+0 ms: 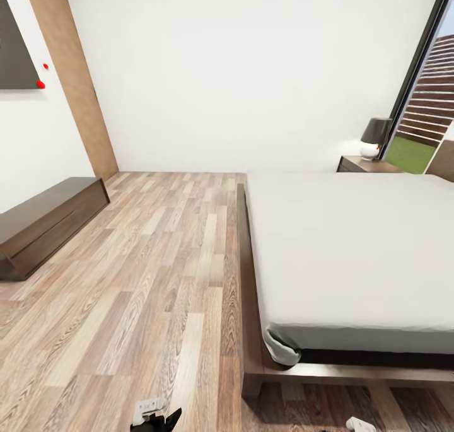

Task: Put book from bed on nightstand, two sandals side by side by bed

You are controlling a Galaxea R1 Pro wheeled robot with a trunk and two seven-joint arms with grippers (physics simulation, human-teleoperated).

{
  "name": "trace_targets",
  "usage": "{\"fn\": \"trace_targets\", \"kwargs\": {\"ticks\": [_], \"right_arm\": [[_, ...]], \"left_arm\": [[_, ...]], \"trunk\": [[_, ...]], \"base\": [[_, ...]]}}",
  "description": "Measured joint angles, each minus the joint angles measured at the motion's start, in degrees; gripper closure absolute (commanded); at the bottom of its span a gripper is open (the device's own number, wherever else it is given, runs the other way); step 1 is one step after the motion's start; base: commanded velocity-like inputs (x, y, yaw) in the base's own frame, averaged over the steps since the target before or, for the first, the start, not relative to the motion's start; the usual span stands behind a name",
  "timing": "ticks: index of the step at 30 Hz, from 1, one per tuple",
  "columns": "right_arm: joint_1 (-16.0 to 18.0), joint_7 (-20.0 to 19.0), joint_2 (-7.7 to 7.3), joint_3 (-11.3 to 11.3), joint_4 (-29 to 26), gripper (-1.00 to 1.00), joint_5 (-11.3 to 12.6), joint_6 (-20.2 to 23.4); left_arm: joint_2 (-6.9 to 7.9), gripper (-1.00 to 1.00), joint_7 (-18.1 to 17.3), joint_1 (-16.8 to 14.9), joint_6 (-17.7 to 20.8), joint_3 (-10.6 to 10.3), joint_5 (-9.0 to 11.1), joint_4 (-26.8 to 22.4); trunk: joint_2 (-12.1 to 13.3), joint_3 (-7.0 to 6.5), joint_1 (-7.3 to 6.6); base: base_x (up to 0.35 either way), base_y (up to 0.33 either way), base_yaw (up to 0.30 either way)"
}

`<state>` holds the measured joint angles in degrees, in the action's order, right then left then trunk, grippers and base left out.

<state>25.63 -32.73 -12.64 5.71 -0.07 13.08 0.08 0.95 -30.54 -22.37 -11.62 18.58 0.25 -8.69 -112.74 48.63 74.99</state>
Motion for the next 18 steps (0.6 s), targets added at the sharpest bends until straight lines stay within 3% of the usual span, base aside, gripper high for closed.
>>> {"fn": "trace_targets", "kwargs": {"ticks": [18], "right_arm": [[0.0, -0.1, 0.00, 0.0, 0.1, -1.00, 0.0, 0.0]], "left_arm": [[-0.02, -1.00, 0.0, 0.0, 0.0, 0.0, 0.0, 0.0]], "trunk": [[0.0, -1.51, -0.01]], "base": [[-0.006, 0.000, 0.000]]}}
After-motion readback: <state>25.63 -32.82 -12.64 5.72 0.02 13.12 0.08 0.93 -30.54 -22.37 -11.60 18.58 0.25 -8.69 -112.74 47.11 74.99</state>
